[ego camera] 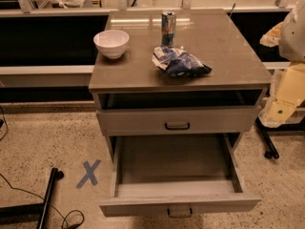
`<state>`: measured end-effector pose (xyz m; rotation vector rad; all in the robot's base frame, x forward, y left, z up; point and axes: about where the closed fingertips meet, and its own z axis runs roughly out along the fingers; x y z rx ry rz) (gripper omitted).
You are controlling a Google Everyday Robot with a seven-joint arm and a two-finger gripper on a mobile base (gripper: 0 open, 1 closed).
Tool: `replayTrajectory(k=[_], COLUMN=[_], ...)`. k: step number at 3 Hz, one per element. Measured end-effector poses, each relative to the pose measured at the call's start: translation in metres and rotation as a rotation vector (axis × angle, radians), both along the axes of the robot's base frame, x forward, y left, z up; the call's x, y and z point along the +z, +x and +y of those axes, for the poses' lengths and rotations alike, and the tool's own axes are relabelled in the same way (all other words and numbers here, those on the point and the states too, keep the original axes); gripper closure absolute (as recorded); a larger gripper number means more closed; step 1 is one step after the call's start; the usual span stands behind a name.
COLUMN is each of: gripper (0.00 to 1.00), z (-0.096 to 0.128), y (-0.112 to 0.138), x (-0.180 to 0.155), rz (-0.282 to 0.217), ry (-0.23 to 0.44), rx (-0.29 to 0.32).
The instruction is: Place blue chip bag into middle drawer
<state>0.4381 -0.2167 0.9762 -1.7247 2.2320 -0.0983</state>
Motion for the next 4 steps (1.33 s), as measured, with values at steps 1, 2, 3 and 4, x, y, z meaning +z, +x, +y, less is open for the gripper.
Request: replayTrajectory(k=[1, 2, 3, 4], gripper=[0.00, 0.00, 0.00, 0.00], z=[0.000, 0.009, 0.029, 0.063], y=[0.000, 0.032, 0.087, 0.136], x=[0.000, 0.000, -0.002, -0.025], rz=[0.000, -0.042, -0.121, -0.158], ry=[0.000, -0.010, 0.005, 0.078], rx=[0.000, 0.036, 0.100, 0.131])
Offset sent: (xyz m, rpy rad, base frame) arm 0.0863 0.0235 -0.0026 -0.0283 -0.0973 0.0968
